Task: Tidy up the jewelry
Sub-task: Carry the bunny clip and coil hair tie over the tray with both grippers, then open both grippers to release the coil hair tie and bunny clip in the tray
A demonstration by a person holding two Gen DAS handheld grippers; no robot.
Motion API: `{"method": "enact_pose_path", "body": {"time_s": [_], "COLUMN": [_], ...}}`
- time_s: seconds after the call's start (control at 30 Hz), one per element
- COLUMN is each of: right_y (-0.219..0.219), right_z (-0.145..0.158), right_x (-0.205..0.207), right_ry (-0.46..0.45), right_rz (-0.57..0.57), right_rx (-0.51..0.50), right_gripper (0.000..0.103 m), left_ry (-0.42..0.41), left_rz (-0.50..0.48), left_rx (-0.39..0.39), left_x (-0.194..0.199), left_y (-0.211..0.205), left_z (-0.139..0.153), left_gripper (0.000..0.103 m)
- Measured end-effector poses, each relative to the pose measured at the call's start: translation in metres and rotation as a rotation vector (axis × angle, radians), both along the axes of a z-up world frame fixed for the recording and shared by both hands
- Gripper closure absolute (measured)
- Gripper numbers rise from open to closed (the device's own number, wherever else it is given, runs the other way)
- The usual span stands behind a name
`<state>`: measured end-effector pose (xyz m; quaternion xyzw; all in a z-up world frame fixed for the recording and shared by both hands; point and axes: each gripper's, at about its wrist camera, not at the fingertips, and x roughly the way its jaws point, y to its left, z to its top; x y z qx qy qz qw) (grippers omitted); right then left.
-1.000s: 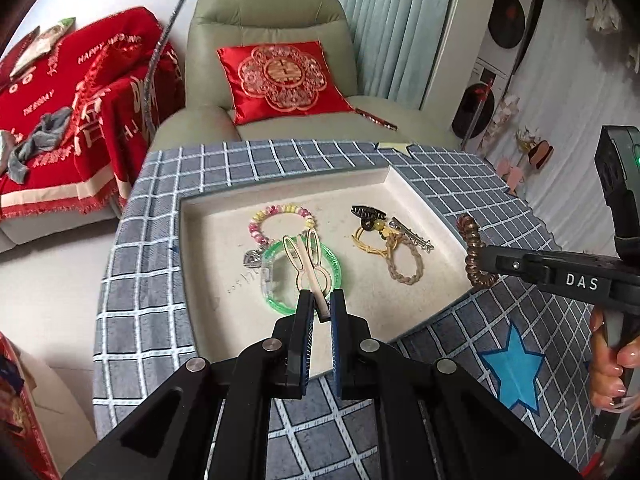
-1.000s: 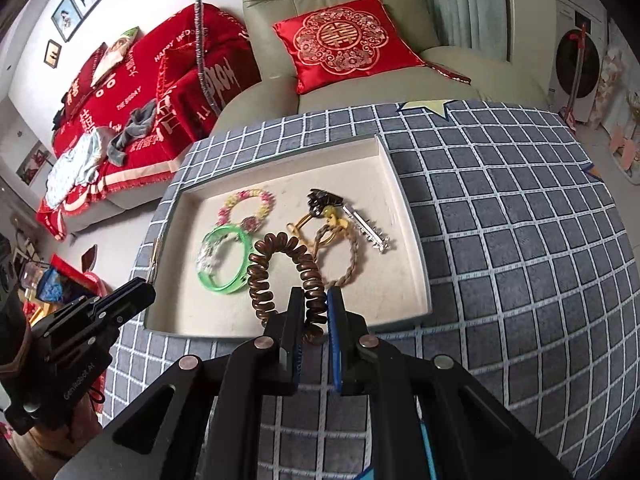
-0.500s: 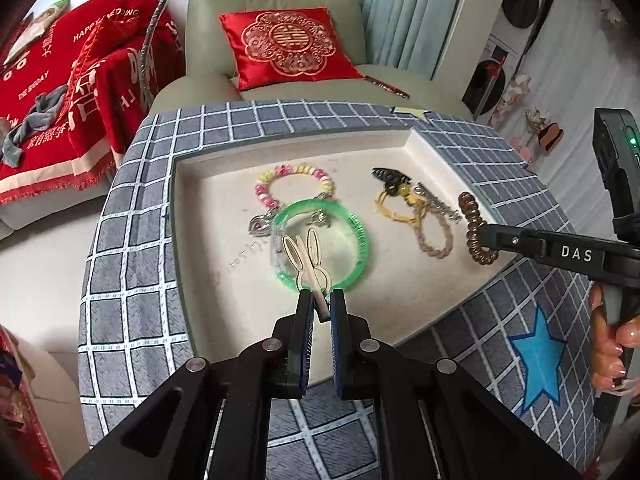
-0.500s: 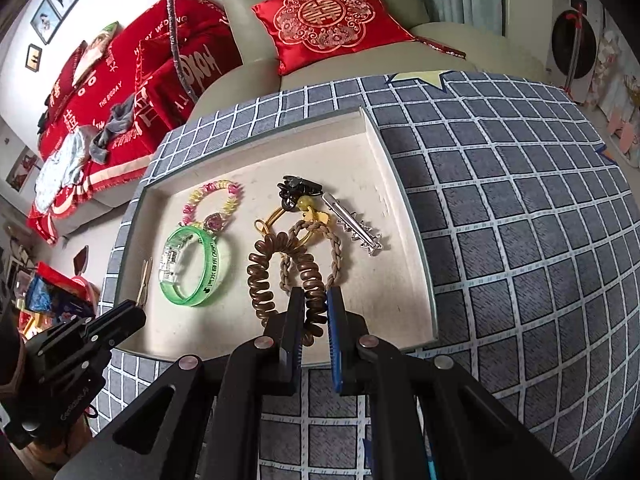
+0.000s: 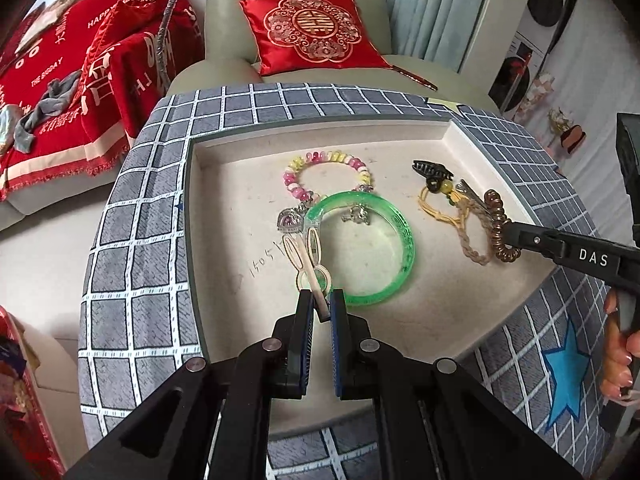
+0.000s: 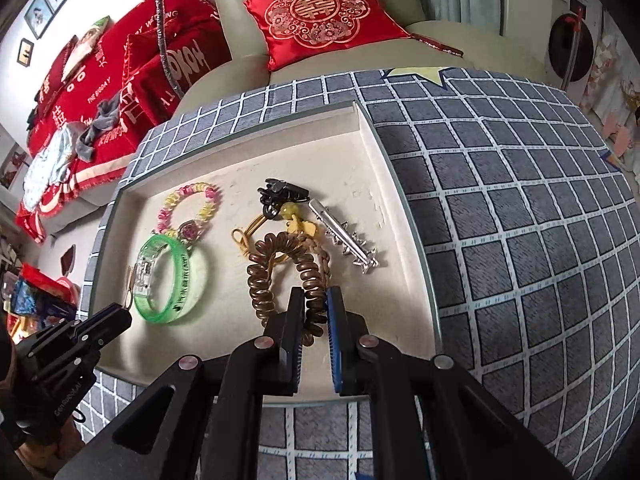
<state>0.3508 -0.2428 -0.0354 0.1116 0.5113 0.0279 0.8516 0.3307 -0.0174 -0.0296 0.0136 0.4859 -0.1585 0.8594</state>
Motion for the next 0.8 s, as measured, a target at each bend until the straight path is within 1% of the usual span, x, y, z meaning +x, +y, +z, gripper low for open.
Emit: {"method": "enact_pose_path", "body": {"time_s": [0.13, 0.23, 0.33, 0.6, 0.8], "right_y": [0.000, 0.004, 0.006, 0.005, 0.009], "right_z": [-0.003, -0.004, -0.008, -0.014, -0.013], "right_x": [0.005, 0.009, 0.012, 0.012, 0.012], "right_ry": [0.003, -0.008, -0.007, -0.003, -0.004], "right_rz": [0.001, 0.013, 0.022, 0.019, 0.035], "right_rx": [-0.007, -0.041, -0.052, -0.038, -0.054], "right_gripper": [0.091, 0.091, 0.091, 0.090, 0.088], "left_ry": [-0.027, -0.051, -0.072, -0.082, -0.090], "left_rz": [0.012, 0.019, 0.016, 0.019, 0.014], "left_rx": [0.033, 0.056, 0.078, 0.085, 0.094], "left_x": [0.004, 0.003, 0.001, 0.000, -0.002], "left_y": [-0.004, -0.007, -0.010, -0.012, -0.014], "left_z": [-0.001, -0.002, -0.002, -0.002, -0.002], "left_gripper": [0.081, 0.081, 0.081, 0.081, 0.081]}}
